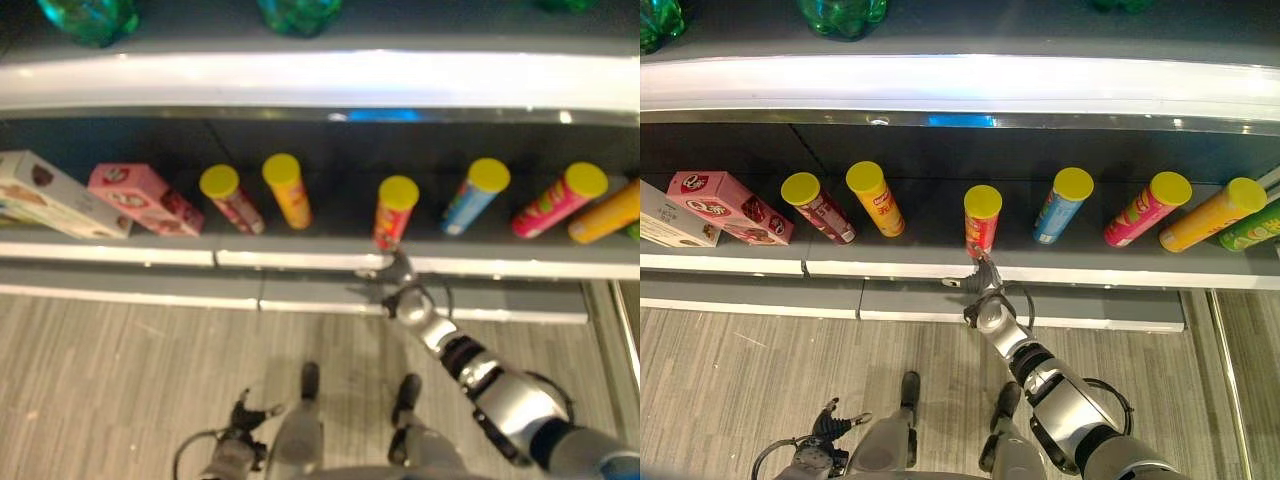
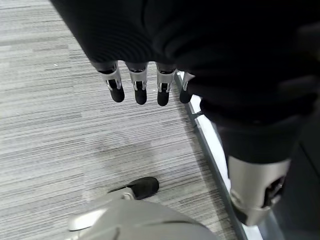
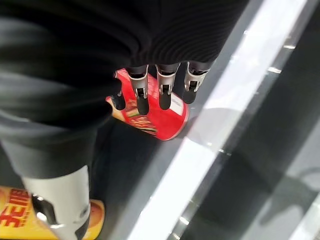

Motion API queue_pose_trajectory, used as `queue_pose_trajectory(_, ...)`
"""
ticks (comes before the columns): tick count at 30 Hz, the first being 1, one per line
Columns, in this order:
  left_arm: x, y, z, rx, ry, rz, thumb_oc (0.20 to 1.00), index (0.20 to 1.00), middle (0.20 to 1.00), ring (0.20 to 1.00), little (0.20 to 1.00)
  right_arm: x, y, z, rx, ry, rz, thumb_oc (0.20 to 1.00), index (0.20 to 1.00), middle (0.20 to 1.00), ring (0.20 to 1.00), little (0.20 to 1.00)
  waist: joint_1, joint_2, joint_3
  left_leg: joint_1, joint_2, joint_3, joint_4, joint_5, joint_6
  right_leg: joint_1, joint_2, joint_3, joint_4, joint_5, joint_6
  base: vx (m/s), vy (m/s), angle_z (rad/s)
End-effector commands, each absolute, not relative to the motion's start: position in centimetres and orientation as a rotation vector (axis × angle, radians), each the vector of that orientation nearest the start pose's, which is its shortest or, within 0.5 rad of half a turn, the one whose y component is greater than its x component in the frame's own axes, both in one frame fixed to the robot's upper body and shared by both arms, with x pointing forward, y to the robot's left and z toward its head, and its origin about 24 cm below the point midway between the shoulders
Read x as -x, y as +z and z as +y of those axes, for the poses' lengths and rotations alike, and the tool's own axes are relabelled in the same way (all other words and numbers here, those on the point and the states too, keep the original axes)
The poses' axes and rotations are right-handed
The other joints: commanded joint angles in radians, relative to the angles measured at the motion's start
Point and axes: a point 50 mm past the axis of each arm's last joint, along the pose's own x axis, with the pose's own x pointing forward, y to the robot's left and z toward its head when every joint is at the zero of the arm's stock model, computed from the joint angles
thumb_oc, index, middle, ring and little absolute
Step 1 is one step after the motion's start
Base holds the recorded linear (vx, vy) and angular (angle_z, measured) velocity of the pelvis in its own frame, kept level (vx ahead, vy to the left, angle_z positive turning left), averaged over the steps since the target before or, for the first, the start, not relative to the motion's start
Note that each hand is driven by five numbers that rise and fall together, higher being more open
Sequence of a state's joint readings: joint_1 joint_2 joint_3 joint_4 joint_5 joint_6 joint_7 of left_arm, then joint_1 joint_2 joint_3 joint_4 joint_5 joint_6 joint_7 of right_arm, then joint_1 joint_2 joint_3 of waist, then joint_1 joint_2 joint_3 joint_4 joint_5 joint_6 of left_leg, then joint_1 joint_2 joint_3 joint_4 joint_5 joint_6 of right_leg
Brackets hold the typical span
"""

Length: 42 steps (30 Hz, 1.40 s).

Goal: Put the goods on the table back onto the shelves and tidy them up.

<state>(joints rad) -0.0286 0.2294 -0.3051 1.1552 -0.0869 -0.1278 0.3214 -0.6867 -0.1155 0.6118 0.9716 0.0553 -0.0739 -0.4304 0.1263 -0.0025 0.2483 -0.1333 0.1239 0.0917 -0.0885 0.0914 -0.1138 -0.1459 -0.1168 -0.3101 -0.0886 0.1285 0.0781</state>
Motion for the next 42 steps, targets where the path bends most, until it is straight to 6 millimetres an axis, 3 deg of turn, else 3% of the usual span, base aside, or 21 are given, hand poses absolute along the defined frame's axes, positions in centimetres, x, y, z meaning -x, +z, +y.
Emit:
queue_pose_trajectory(1, -13.0, -14.5, 23.8, -0.573, 0.181, 0.974, 1.0, 1.0, 1.0, 1.0, 1.0, -35.8, 4.6, -5.9, 0.581, 0.119, 0.002, 1.0, 1.0, 1.0, 1.0, 1.0, 0.018, -0.037, -0.013, 0.011, -0.068, 0.022, 0.001, -0.061, 0.04, 0.019, -0.071, 0.059, 0.013, -0.007, 0.086, 0.0, 0.0, 0.0)
queue_pose_trajectory(21, -11.1, -14.7, 26.1, -0.646, 0.226, 1.078, 1.0, 1.0, 1.0, 1.0, 1.0, -35.0, 2.0, -7.5, 0.563, 0.084, 0.127, 1.0, 1.0, 1.0, 1.0, 1.0, 0.029, -0.058, -0.029, 0.005, -0.072, 0.011, 0.001, -0.067, 0.042, 0.018, -0.073, 0.049, 0.017, -0.016, 0.087, 0.0, -0.001, 0.0)
queue_pose_trajectory(30, -11.2, -14.6, 26.4, -0.657, 0.229, 1.082, 1.0, 1.0, 1.0, 1.0, 1.0, -35.4, 2.3, -8.2, 0.537, 0.046, 0.139, 1.0, 1.0, 1.0, 1.0, 1.0, 0.031, -0.054, -0.023, -0.006, -0.074, 0.01, 0.001, -0.066, 0.043, 0.004, -0.074, 0.049, 0.02, -0.014, 0.086, 0.0, 0.0, 0.0)
queue_pose_trajectory(31, -13.4, -14.0, 26.1, -0.688, 0.258, 1.022, 1.0, 1.0, 1.0, 1.0, 1.0, -35.2, 2.7, -7.4, 0.535, 0.064, 0.098, 1.0, 1.0, 1.0, 1.0, 1.0, 0.024, -0.051, -0.016, -0.005, -0.072, 0.014, 0.001, -0.065, 0.043, 0.001, -0.073, 0.053, 0.022, -0.012, 0.089, 0.0, 0.0, 0.0)
queue_pose_trajectory(33, -14.9, -13.6, 25.3, -0.663, 0.21, 0.955, 1.0, 1.0, 1.0, 1.0, 1.0, -35.5, 2.7, -7.6, 0.57, 0.06, 0.115, 1.0, 1.0, 1.0, 1.0, 1.0, 0.023, -0.043, -0.011, -0.016, -0.073, 0.014, 0.001, -0.062, 0.043, -0.011, -0.073, 0.058, 0.023, -0.008, 0.088, 0.0, 0.0, 0.0)
queue_pose_trajectory(36, -16.4, -13.3, 24.2, -0.628, 0.183, 0.906, 1.0, 1.0, 1.0, 1.0, 1.0, -36.3, 3.6, -8.0, 0.615, 0.055, 0.106, 1.0, 1.0, 1.0, 1.0, 1.0, 0.022, -0.038, 0.004, -0.029, -0.072, 0.014, 0.001, -0.055, 0.041, -0.024, -0.072, 0.058, 0.026, -0.005, 0.087, -0.04, 0.021, 0.0)
queue_pose_trajectory(42, -17.3, -12.8, 24.2, -0.627, 0.177, 0.878, 1.0, 1.0, 1.0, 1.0, 1.0, -37.6, 5.6, -8.3, 0.644, 0.032, 0.067, 1.0, 1.0, 1.0, 1.0, 1.0, 0.026, -0.037, 0.023, -0.047, -0.07, 0.008, 0.001, -0.046, 0.039, -0.038, -0.07, 0.057, 0.029, -0.001, 0.085, -0.01, 0.001, 0.01)
